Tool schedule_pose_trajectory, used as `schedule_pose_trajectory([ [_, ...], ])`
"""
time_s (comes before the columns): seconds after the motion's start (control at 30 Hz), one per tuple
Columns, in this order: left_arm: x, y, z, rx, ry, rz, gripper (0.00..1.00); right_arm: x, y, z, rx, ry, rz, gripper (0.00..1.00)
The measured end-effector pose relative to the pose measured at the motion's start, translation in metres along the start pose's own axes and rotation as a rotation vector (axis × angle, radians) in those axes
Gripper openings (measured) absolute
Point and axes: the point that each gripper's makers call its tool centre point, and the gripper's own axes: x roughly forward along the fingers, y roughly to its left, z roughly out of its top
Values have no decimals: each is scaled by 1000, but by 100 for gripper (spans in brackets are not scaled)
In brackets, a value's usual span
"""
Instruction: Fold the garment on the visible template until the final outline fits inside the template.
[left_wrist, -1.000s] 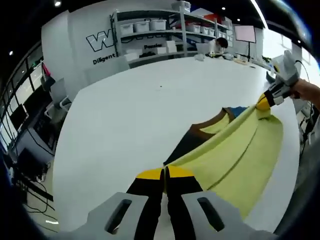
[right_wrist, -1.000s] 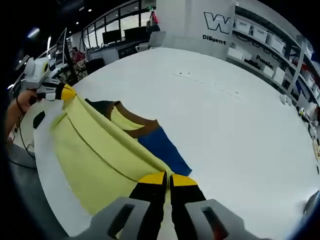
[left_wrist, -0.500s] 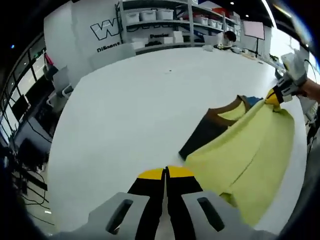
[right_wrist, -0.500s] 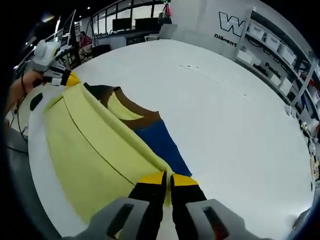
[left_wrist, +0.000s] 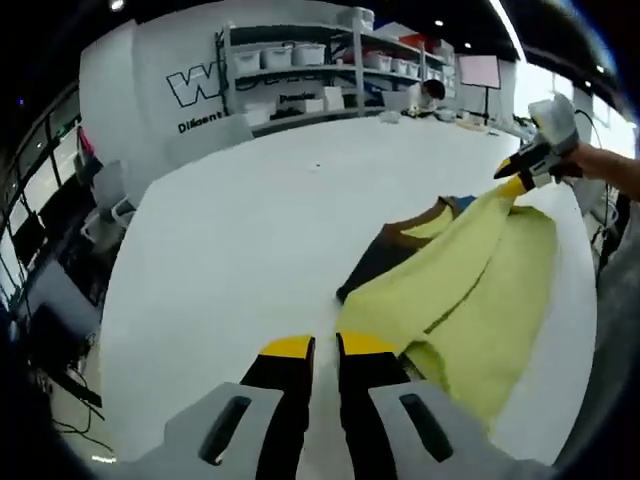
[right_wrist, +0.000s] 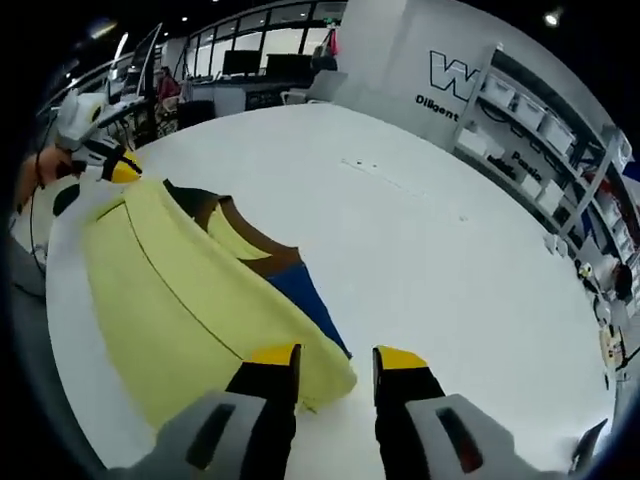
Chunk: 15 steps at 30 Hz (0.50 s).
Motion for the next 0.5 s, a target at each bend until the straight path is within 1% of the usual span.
schedule_pose_trajectory([
  [0.03, -13, -8, 1, 62, -33, -45, 9, -14, -1, 4, -31, -42, -33, 26],
  [0.07, -16, -8, 1, 138, -32, -41, 10, -16, -2, 4, -42, -58, -43, 27],
  [0.17, -33, -17, 1, 180, -71, -66, 11, -25, 2, -1, -47, -72, -37, 29],
  [0.2, -35, -15, 2, 211, -83, -64, 13, -31, 5, -3, -88, -78, -29, 30],
  [0.23, -36, -15, 2, 228, -84, -69, 13, -33, 7, -4, -105, -81, -26, 31],
  [0.27, -37, -16, 0, 230, -87, -78, 12, -35, 10, -5, -123, -83, -19, 31],
  [0.3, -37, -16, 0, 222, -89, -87, 11, -35, 13, -7, -146, -82, -15, 32],
  [0.37, -35, -17, -4, 220, -85, -98, 13, -36, 15, -10, -195, -81, -23, 32],
  [0.5, -32, -20, -14, 281, -57, -112, 17, -37, 15, -16, -257, -72, -29, 31],
])
